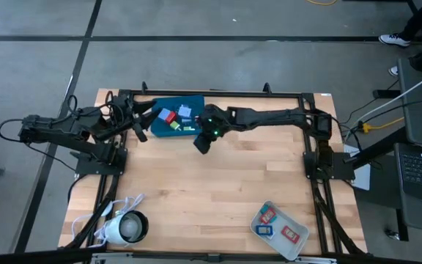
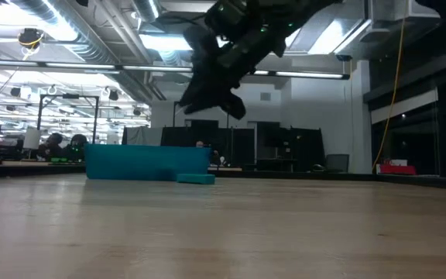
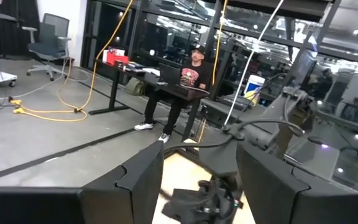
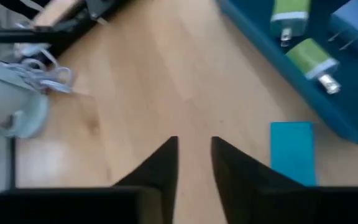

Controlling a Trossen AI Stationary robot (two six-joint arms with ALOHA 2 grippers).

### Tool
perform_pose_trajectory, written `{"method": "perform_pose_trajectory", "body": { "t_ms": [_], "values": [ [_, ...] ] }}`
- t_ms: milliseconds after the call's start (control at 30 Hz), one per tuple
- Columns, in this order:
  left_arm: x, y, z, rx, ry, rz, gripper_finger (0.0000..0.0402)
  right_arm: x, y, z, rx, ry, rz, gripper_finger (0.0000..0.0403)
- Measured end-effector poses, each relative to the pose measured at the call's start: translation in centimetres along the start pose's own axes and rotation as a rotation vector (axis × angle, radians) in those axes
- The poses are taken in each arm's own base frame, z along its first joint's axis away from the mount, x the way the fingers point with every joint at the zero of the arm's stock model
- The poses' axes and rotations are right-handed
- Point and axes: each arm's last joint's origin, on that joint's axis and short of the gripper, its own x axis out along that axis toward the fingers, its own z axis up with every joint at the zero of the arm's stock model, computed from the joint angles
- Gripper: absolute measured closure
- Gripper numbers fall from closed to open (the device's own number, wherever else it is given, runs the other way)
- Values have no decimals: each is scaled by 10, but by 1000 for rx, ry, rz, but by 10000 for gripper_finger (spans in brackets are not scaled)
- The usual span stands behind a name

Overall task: Pick & Place Office items
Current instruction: Put the light blue digital clock into the white bin

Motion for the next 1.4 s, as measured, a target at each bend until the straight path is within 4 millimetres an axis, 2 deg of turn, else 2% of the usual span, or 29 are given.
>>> {"method": "perform_pose_trajectory", "body": {
  "t_ms": [133,267,433,600,867,1033,1133,1233,1400],
  "values": [
    [0,0,-1,10,11,5,206,-5,-1,6,-15,5,-59,253],
    [0,0,-1,5,12,6,206,-5,-4,3,1,32,-92,196],
    [0,0,-1,-9,12,6,206,-6,-8,2,73,9,-191,155],
    [0,1,-1,-26,12,7,206,-6,-11,0,137,1,-262,158],
    [0,1,-1,-58,12,7,206,-5,-13,-3,81,23,-283,165],
    [0,0,-2,-79,13,3,206,23,-26,-19,84,168,-243,165],
    [0,0,-2,-90,13,3,206,37,-32,-25,82,186,-265,164],
    [0,0,-2,-103,14,4,206,44,-38,-27,58,172,-315,163],
    [0,1,-2,-117,14,9,206,45,-41,-22,53,141,-295,163]
  ]
}}
